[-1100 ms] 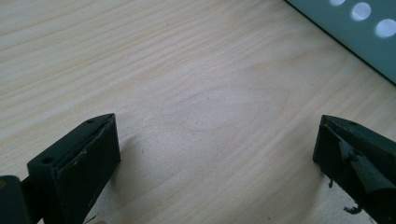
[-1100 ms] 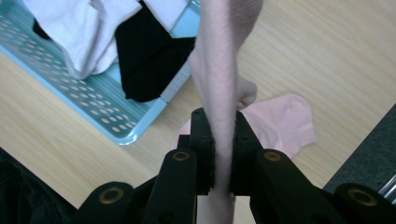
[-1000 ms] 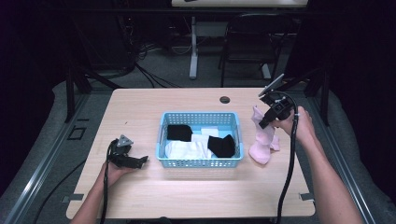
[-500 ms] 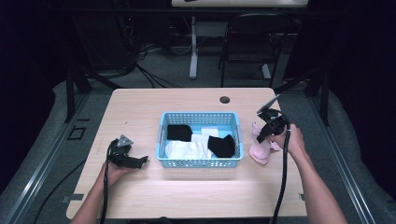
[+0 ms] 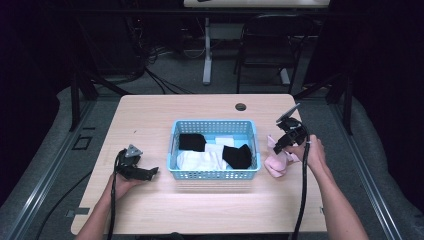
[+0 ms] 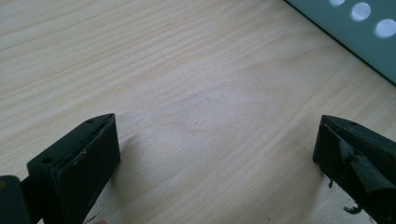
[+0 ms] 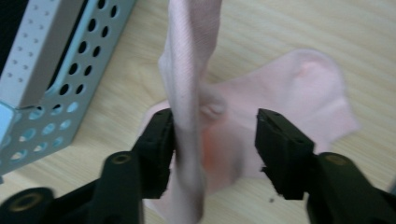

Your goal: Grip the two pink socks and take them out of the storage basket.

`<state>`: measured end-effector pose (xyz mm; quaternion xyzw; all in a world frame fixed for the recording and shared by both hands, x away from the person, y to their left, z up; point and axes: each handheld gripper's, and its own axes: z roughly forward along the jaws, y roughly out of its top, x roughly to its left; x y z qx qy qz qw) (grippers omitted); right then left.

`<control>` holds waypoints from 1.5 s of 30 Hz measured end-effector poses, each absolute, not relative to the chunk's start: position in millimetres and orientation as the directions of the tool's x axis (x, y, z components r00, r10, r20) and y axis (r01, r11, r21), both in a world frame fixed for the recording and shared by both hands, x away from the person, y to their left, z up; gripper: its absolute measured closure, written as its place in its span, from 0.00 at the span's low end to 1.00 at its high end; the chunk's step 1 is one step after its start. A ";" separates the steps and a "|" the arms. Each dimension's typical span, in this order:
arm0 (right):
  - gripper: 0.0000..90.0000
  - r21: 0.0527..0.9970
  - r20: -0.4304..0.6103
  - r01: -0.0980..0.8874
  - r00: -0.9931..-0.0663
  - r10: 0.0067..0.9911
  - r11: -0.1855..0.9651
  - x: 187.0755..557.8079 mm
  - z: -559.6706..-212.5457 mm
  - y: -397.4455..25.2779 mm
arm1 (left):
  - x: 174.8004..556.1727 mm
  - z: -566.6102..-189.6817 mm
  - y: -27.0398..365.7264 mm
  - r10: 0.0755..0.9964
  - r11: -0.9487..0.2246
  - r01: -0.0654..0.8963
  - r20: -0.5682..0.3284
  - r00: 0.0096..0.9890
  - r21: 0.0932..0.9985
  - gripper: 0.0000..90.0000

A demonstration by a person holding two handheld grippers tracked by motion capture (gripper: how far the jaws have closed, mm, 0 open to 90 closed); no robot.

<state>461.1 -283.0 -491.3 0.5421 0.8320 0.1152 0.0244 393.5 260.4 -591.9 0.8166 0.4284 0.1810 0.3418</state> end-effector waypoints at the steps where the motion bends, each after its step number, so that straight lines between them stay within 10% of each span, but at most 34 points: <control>1: 0.47 0.222 0.073 0.898 -0.405 0.912 0.381 460.0 -488.5 -284.7 | 393.5 -591.9 260.4 0.823 -0.399 0.576 0.003 0.567 0.713 0.01; 26: 0.03 0.335 0.051 0.834 -0.479 0.876 0.437 392.2 -460.0 -309.9 | 393.6 -591.8 260.4 0.822 -0.400 0.576 0.001 0.569 0.713 0.01; 45: 0.00 0.399 -0.026 0.803 -0.473 0.881 0.443 320.7 -518.5 -320.5 | 393.4 -591.9 260.2 0.824 -0.398 0.577 0.001 0.566 0.714 0.01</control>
